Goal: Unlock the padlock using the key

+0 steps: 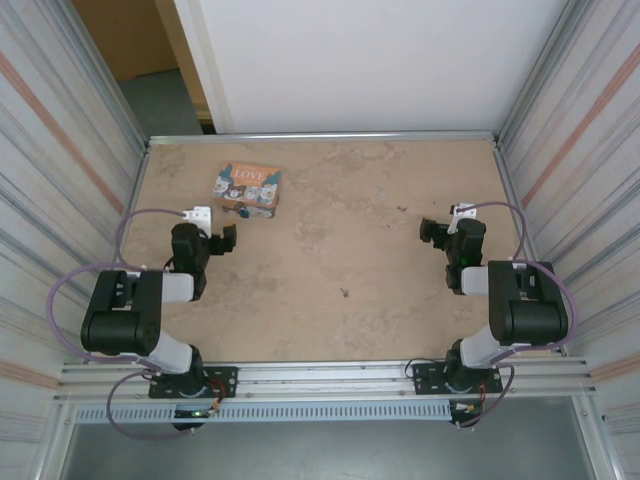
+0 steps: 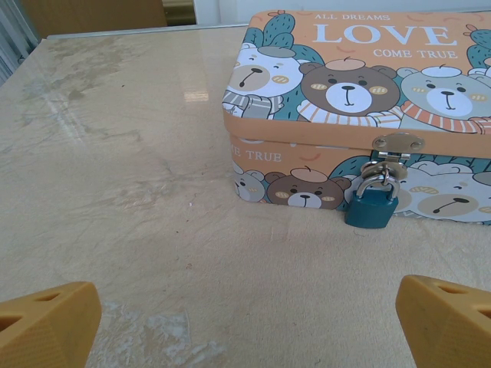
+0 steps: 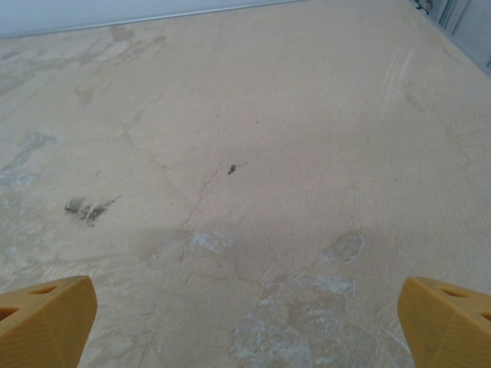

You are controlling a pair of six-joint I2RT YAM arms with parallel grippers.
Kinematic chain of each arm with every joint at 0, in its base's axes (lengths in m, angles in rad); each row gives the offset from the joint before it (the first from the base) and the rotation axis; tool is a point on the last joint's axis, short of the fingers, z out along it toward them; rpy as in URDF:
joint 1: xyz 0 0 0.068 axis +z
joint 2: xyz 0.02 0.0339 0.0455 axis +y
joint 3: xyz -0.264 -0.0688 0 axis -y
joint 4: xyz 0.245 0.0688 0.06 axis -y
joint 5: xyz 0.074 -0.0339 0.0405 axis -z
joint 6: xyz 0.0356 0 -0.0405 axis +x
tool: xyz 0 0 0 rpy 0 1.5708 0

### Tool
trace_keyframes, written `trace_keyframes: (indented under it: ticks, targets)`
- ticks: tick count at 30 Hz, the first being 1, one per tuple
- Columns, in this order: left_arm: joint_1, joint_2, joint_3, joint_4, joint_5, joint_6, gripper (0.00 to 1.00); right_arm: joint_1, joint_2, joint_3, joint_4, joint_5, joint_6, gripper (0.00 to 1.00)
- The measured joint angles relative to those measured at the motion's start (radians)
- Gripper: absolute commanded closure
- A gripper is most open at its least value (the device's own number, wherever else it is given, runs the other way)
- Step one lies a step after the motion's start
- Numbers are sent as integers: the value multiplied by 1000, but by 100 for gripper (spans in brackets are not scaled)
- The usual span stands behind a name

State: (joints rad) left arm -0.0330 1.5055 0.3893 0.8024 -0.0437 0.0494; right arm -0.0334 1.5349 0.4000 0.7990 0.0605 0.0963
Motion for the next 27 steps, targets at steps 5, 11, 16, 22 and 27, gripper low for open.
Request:
trace_keyframes:
  ticks: [5, 11, 16, 22, 27]
  targets:
    - [0, 0, 0, 0, 0, 0, 1, 0, 0, 0, 0, 0, 0, 1]
    - [0, 0, 0, 0, 4, 0, 1, 0, 0, 0, 0, 0, 0, 1]
    - [0, 0, 0, 0, 11, 0, 1, 0, 0, 0, 0, -1, 0, 1]
    - [0, -36, 0, -38, 10, 0, 1, 4, -28, 0, -34, 0, 0, 1]
    - [0, -204, 1, -145, -2, -2, 1, 8, -161, 0, -129, 3, 1, 1]
